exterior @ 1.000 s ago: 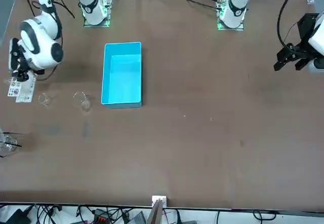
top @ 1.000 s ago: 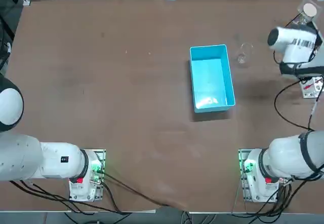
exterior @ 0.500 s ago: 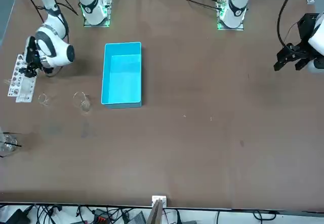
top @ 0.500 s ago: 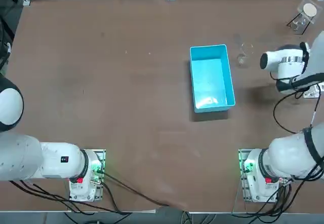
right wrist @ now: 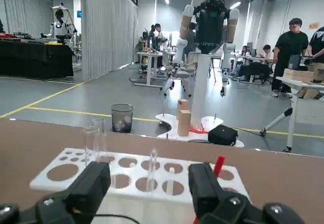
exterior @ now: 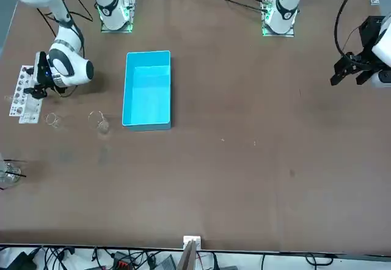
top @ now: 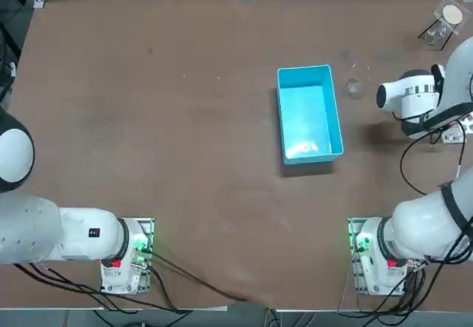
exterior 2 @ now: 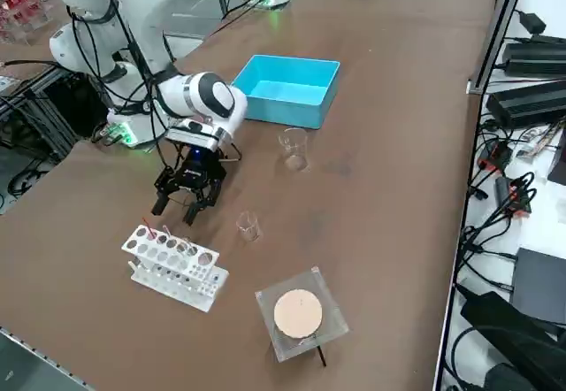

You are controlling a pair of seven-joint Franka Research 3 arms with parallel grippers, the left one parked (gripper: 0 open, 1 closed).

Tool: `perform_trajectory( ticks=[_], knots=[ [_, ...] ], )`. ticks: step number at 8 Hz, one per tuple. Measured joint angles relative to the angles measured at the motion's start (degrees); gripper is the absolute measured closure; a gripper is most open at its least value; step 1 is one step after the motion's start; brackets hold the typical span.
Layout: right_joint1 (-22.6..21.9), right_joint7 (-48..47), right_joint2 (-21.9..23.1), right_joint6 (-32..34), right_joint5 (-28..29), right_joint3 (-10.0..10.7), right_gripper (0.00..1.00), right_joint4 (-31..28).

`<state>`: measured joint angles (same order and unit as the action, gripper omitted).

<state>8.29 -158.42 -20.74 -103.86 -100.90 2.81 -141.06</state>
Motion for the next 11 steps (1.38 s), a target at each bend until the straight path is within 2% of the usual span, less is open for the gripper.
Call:
perform_trajectory(
  ticks=[4, 5, 7, 10, 11],
  knots=[
    [2.18, -0.8, -3.6, 2.92, -3.84, 0.08, 0.13, 1.74],
    [2.92, -0.94, -3.68, 3.24, -4.76, 0.09, 0.17, 1.79],
    [3.14, -1.05, -3.94, 4.1, -5.02, 0.0, 0.33, 1.79],
    [2.94, -1.16, -4.35, 4.41, -5.02, -0.45, 0.47, 1.82],
    [2.94, -1.18, -4.36, 4.42, -5.02, -0.45, 0.55, 1.93]
  ],
)
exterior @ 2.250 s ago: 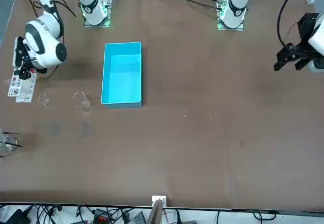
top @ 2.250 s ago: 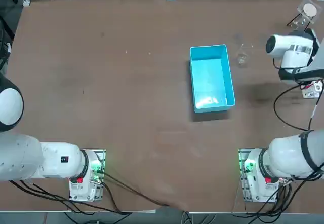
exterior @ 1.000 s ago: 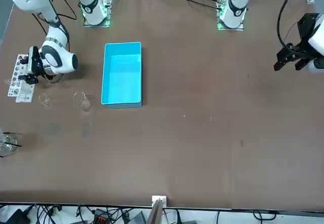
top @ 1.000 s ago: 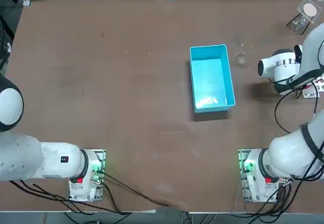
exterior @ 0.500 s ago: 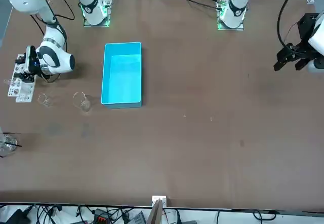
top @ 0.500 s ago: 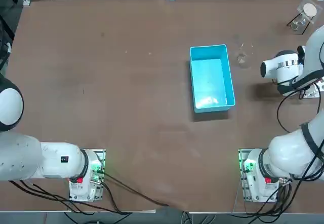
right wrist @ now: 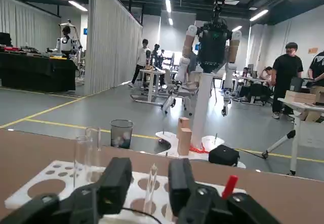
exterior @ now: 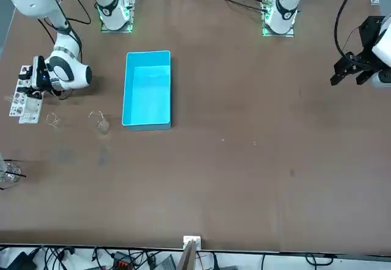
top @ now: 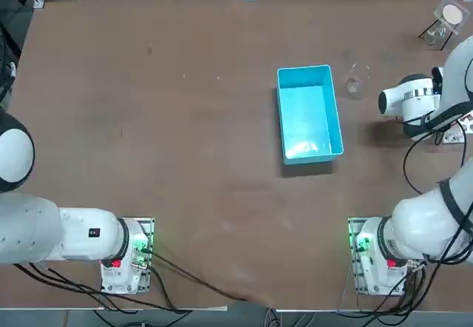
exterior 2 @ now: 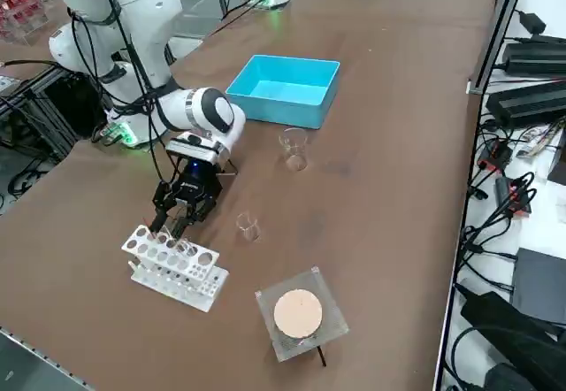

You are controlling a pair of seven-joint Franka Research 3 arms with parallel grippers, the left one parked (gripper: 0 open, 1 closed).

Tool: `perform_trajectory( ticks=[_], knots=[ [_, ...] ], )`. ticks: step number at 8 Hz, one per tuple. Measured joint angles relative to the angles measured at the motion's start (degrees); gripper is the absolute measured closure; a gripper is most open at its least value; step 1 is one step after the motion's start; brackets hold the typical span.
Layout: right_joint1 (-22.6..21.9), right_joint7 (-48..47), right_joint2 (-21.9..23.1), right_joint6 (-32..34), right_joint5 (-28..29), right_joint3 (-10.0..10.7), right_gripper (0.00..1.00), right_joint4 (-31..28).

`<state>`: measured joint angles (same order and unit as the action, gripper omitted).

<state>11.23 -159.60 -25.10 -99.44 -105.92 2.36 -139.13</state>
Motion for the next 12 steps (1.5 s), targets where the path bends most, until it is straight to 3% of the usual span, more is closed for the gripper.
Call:
perform_trajectory(
  ticks=[2, 4, 8, 9, 12],
  knots=[
    [0.0, 0.0, -0.26, 0.0, 0.0, -0.01, 0.61, 0.77],
    [-0.01, 0.0, -1.47, 0.0, -0.01, -0.18, 0.77, 1.73],
    [-0.04, -0.01, -2.5, 0.03, -0.02, -0.36, 0.81, 2.3],
    [-0.09, -0.02, -2.55, 0.06, -0.03, -0.37, 0.93, 2.3],
    [-0.19, -0.16, -2.57, 1.24, -0.23, -0.49, 0.96, 2.53]
  ],
)
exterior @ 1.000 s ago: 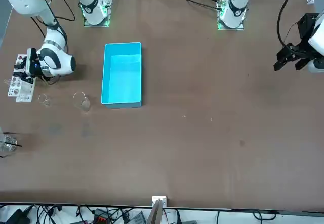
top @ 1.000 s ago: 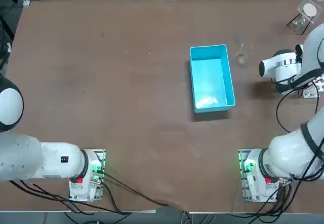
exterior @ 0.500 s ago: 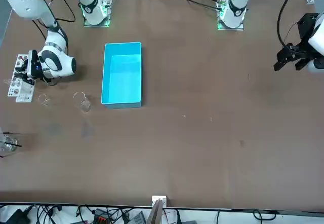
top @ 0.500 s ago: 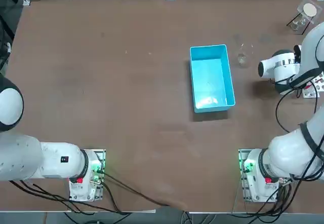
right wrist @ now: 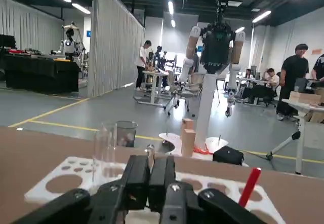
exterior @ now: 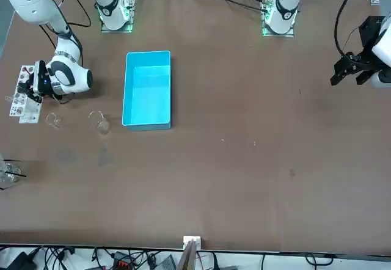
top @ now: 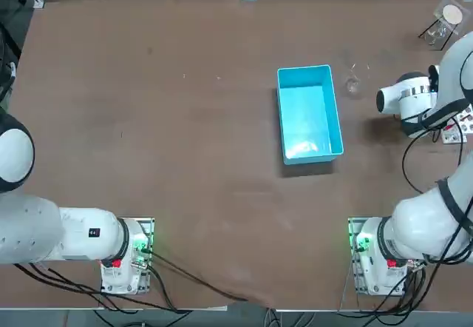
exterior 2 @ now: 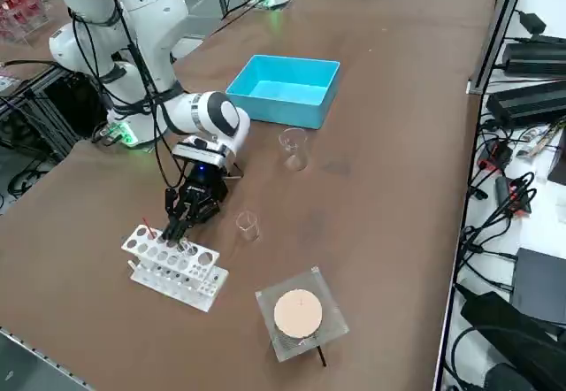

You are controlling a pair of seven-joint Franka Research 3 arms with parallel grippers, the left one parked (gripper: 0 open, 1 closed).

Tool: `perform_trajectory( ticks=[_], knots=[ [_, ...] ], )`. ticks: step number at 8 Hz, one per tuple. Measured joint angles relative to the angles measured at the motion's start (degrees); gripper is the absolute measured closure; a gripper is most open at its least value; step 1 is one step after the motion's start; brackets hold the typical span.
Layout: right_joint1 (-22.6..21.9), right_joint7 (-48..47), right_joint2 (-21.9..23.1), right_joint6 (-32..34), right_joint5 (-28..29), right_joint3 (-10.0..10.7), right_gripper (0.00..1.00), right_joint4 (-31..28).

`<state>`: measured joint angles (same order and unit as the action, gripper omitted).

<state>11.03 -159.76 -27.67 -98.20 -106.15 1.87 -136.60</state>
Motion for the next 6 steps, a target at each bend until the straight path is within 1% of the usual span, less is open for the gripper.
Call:
perform_trajectory(
  ticks=[3, 6],
  knots=[
    [-0.34, 0.79, 1.06, 3.58, -0.01, -0.14, 0.96, 0.35],
    [-0.36, 3.47, 6.18, 4.01, -0.01, -0.14, 0.96, 0.27]
  ],
)
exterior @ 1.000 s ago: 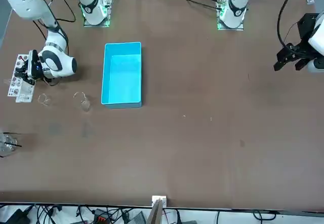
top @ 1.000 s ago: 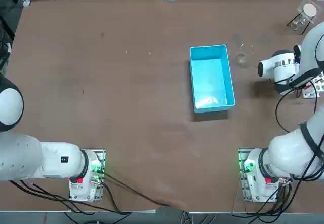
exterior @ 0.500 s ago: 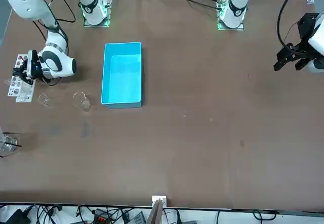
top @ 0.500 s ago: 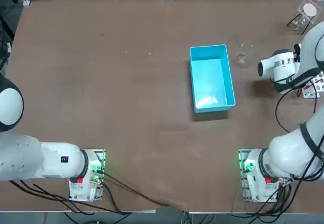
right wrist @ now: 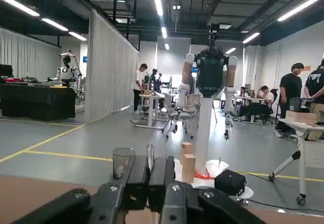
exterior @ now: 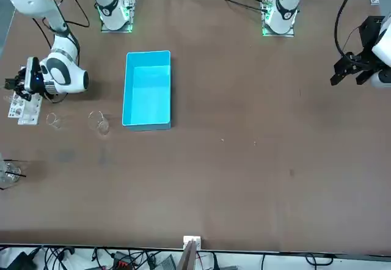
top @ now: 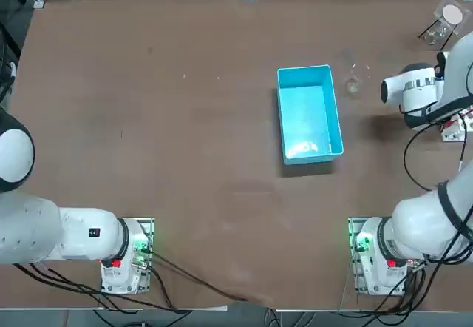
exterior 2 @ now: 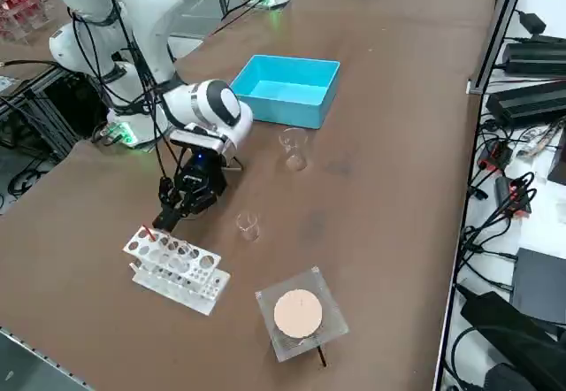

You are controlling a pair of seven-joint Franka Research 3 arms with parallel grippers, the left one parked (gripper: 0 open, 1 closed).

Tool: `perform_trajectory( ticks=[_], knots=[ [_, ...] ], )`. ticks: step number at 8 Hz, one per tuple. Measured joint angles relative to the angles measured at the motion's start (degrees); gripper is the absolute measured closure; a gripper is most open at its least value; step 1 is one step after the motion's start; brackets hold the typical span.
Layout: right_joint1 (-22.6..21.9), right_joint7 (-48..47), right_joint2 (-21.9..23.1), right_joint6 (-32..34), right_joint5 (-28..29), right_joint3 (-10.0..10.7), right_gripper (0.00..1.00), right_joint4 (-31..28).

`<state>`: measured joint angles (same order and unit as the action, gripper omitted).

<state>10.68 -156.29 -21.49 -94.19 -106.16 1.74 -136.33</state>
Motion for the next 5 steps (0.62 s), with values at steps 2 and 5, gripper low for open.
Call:
perform_trajectory(
  ticks=[2, 5],
  knots=[
    [0.0, 2.39, 4.03, -0.05, 0.18, 0.0, 0.96, -0.23],
    [-1.02, 14.81, 11.55, -1.24, 4.92, -0.07, 0.96, -0.45]
  ],
)
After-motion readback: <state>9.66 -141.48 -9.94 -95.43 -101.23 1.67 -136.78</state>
